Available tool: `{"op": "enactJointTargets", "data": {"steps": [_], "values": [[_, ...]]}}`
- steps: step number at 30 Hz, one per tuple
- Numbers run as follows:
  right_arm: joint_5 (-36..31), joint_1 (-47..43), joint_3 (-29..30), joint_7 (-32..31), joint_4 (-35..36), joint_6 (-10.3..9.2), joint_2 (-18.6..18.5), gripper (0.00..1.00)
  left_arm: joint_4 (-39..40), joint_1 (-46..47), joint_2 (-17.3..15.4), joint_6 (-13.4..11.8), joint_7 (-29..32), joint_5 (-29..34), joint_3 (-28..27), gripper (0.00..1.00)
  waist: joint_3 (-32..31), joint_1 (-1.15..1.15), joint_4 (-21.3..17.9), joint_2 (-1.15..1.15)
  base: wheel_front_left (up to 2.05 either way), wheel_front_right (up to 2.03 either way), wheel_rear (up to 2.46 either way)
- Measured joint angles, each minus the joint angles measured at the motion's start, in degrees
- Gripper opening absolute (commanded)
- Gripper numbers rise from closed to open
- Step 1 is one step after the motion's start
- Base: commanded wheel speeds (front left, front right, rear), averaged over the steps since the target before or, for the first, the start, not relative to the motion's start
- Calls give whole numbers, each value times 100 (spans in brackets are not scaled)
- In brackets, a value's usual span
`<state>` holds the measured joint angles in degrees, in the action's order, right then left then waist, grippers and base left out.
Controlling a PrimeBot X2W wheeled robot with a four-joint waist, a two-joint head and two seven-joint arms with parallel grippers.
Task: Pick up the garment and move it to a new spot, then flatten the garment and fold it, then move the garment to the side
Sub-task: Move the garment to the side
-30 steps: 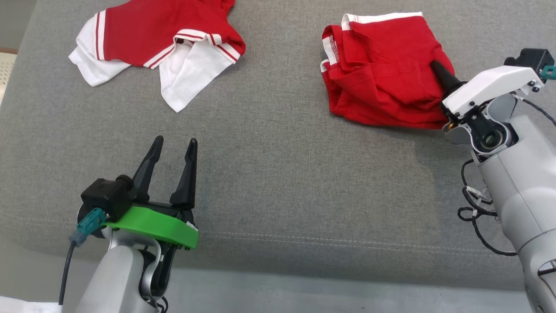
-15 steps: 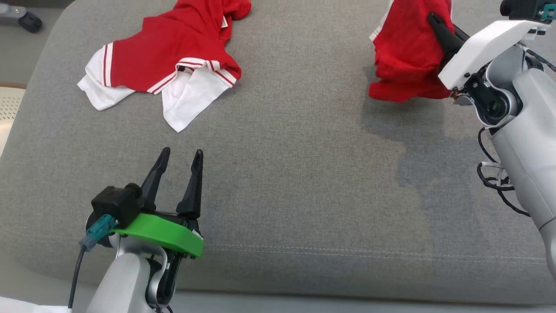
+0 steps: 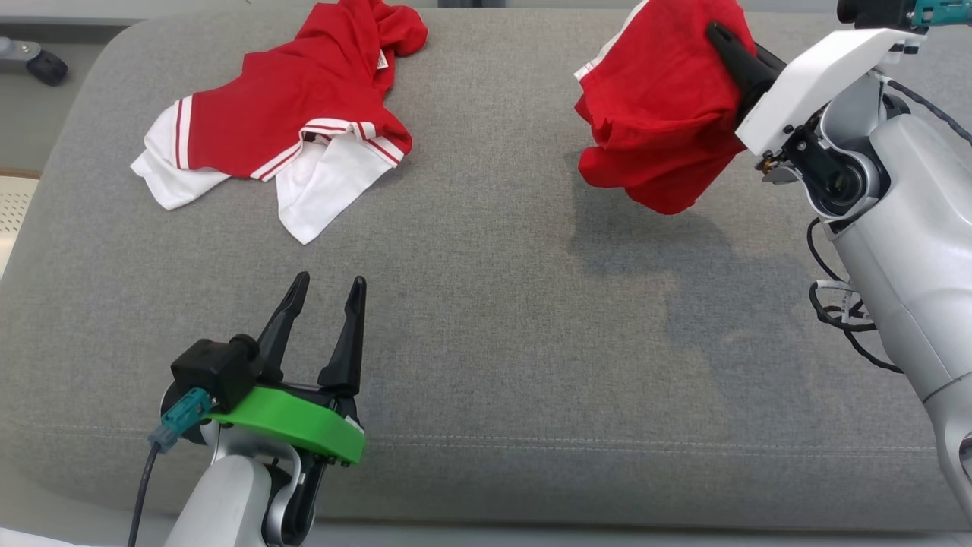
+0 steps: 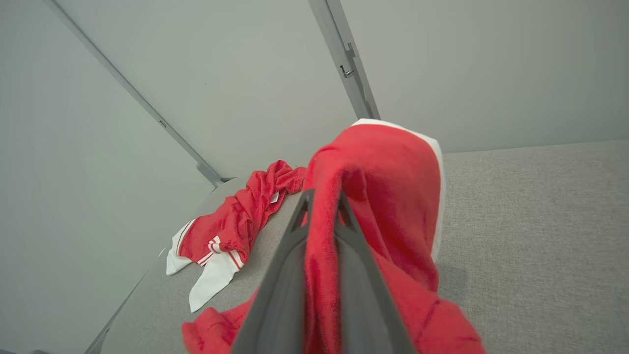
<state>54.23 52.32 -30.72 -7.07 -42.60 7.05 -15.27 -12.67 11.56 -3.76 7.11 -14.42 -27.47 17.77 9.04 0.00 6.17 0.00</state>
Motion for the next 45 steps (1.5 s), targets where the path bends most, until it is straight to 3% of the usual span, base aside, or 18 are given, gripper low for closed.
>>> {"op": "enactJointTargets", "data": {"steps": [17,25,34,45], "values": [[-76,971,-60,-233,154,1,-296,0,426,191,-182,0,9,16,-11,100,1087,0,-54,0,0,0,0],[-109,971,305,-89,-222,0,-956,0,647,369,-339,0,34,18,-73,100,1728,0,-55,0,0,0,0],[-14,1069,598,235,-382,-8,-1135,0,982,645,-522,0,25,18,-288,100,2440,0,-151,0,0,0,0],[-88,1333,920,697,-587,-58,-1798,0,1328,873,-527,1,16,18,-330,100,3022,0,-353,0,0,0,0]]}}
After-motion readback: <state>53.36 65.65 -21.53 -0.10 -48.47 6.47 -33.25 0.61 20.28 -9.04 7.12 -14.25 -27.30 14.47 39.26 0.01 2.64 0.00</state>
